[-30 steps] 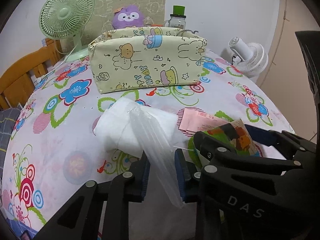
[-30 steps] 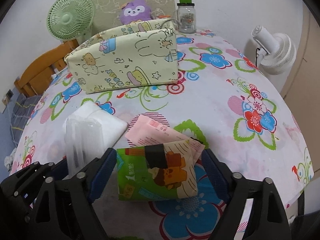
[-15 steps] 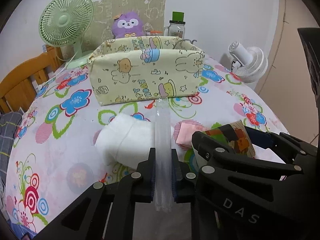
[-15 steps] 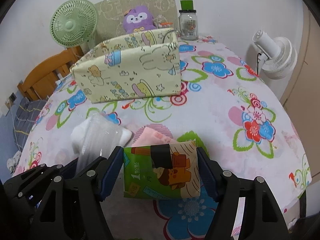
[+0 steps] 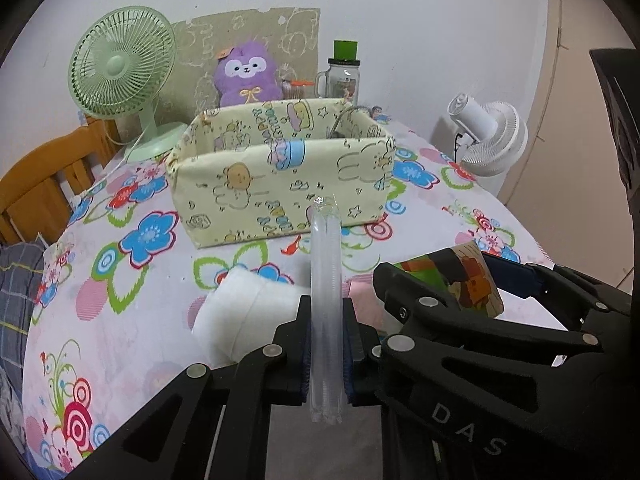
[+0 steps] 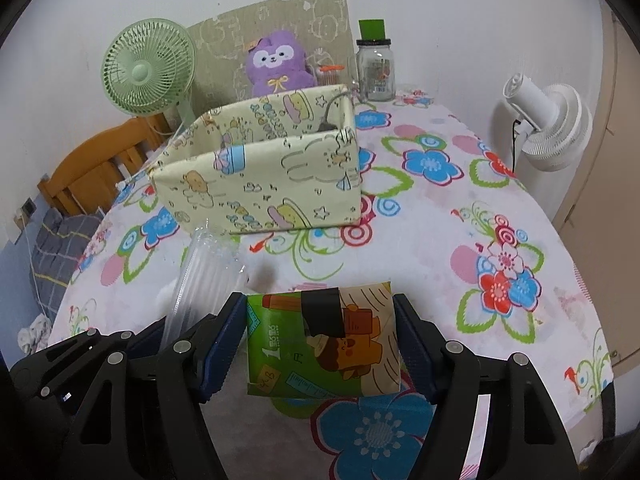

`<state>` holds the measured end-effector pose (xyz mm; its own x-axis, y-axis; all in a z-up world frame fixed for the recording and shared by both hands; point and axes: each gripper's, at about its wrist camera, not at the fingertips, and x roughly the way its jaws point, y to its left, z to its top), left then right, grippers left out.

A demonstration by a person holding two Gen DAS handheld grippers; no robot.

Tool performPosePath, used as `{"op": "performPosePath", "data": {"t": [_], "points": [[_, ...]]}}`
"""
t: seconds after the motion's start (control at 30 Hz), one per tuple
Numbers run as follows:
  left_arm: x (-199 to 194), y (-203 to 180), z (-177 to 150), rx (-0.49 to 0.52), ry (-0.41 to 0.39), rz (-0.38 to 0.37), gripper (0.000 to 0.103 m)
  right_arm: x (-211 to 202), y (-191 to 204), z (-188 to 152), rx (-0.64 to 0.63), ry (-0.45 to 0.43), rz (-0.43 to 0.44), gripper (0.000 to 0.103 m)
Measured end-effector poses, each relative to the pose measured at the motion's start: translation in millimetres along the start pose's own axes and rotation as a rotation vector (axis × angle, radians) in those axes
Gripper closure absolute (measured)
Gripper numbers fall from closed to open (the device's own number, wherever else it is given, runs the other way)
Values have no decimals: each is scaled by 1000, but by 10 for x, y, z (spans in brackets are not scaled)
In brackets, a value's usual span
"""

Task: Organize soft objects
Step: 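Grasp the clear plastic cup stack with the left tool while the right tool holds the green pack, then carry the cup stack with the left tool while the right tool carries the green pack over the box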

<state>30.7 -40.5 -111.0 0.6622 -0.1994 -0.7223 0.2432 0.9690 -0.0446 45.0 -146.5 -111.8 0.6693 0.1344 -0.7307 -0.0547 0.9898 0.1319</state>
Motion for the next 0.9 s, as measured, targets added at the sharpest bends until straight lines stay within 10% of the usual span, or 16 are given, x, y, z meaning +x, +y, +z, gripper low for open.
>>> {"op": "performPosePath", "data": {"t": [0.9], "points": [[-297, 68, 433, 3, -78, 7, 93, -335, 142, 435, -26, -104, 2, 28]]}}
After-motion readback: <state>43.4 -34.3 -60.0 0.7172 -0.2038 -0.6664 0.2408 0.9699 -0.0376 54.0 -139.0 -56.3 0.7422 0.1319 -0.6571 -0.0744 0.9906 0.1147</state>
